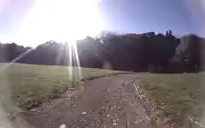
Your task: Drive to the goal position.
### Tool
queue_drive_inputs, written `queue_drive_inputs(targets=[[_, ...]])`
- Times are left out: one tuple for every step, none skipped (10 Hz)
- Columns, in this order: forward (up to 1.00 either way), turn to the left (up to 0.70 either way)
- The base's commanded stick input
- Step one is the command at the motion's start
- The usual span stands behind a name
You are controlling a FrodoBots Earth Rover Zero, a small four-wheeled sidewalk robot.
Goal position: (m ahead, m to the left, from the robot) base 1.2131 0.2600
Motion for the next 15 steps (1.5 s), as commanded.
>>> queue_drive_inputs(targets=[[0.02,0.0],[0.04,0.0],[0.02,0.0],[0.0,0.0],[0.0,0.0],[0.0,0.0],[0.0,0.0],[0.0,0.0],[0.18,-0.18],[0.39,-0.39],[0.6,-0.6],[0.6,-0.6],[0.6,-0.6],[0.6,-0.6],[0.6,-0.6]])
